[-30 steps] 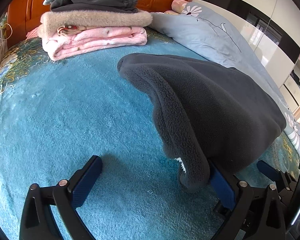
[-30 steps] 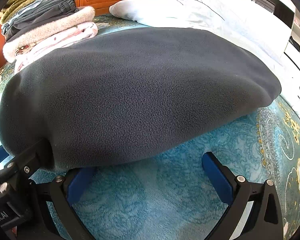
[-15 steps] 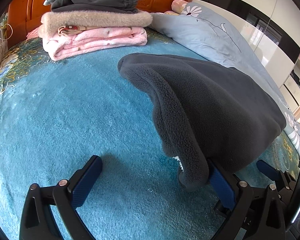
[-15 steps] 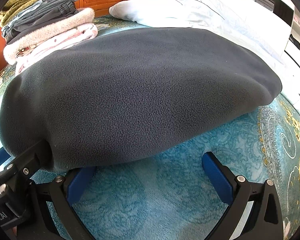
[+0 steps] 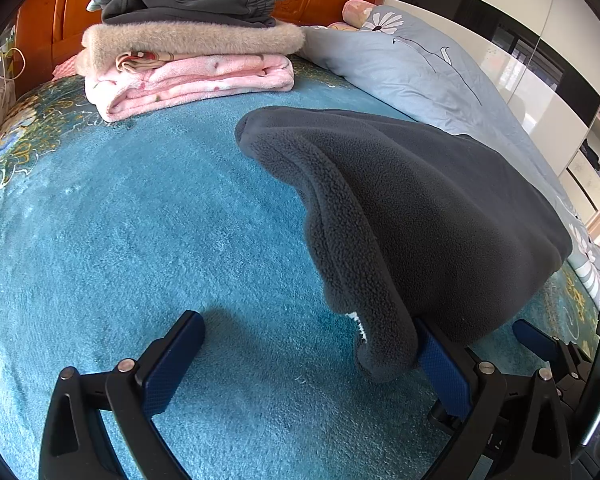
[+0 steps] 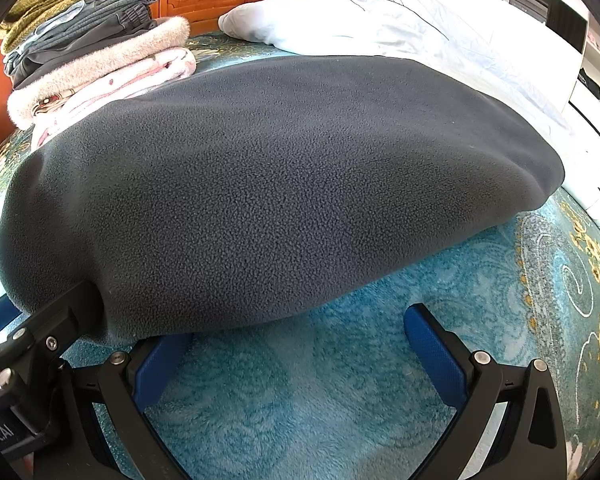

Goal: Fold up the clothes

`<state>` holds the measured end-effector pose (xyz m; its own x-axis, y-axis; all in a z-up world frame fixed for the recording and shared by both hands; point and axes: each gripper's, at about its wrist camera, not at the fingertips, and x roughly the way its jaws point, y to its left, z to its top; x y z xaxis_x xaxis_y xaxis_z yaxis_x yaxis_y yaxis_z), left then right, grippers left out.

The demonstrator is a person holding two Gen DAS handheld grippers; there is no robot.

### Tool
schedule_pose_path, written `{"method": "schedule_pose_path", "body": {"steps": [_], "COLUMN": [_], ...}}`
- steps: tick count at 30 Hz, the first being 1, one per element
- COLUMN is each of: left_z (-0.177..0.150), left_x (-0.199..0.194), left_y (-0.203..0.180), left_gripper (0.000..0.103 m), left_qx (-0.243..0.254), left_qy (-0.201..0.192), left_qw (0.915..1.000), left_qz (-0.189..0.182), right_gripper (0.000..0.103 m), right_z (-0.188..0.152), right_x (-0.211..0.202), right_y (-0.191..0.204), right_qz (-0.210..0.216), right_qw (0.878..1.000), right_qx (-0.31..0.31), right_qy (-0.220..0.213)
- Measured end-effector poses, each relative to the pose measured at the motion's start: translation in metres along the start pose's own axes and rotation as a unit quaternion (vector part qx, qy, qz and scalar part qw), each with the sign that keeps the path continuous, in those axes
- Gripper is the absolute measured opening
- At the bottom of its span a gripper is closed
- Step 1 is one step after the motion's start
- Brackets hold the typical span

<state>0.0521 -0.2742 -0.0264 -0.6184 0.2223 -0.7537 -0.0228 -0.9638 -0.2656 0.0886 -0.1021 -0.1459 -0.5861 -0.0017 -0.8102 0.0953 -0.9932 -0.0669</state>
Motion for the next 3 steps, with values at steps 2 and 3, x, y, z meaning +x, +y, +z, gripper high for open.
{"method": "schedule_pose_path", "body": {"steps": [2, 3], "left_z": [0.0011, 0.0017], "left_x": [-0.0021, -0.0028], "left_y": [0.0046, 0.0069], "left_gripper": [0.103, 0.103], "left_qx": [0.000, -0.001], "left_qy": [-0.001, 0.000], "left_qw": [1.0000, 1.0000], "left_qz": [-0.002, -0.002], "right_gripper": [0.103, 0.103], "right_z": [0.0001, 0.0001], "right_x": [0.0009, 0.0014], "right_y": [0.0023, 0.0033], "right_qz": [0.000, 0.000], "right_qw": [1.000, 1.000], "right_qx": [0.000, 0.001], "right_qy": [0.000, 0.000]}}
